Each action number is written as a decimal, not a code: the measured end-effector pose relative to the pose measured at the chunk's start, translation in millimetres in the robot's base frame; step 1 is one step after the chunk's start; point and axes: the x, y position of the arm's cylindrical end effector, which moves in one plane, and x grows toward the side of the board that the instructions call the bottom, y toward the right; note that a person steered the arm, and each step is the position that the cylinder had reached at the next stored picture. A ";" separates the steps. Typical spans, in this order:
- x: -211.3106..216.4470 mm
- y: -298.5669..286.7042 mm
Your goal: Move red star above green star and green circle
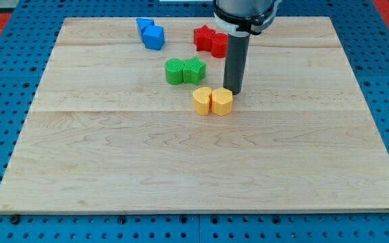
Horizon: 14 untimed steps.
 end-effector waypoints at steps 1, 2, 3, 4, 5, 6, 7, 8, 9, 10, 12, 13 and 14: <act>0.0 -1.1; -1.1 -0.2; -9.2 2.8; -32.7 40.5; -59.4 93.4; -122.5 110.9; -189.5 90.7; -202.5 46.7; -193.2 11.7; -187.8 -20.2; -149.3 -42.1; -141.5 -62.5; -138.5 -79.9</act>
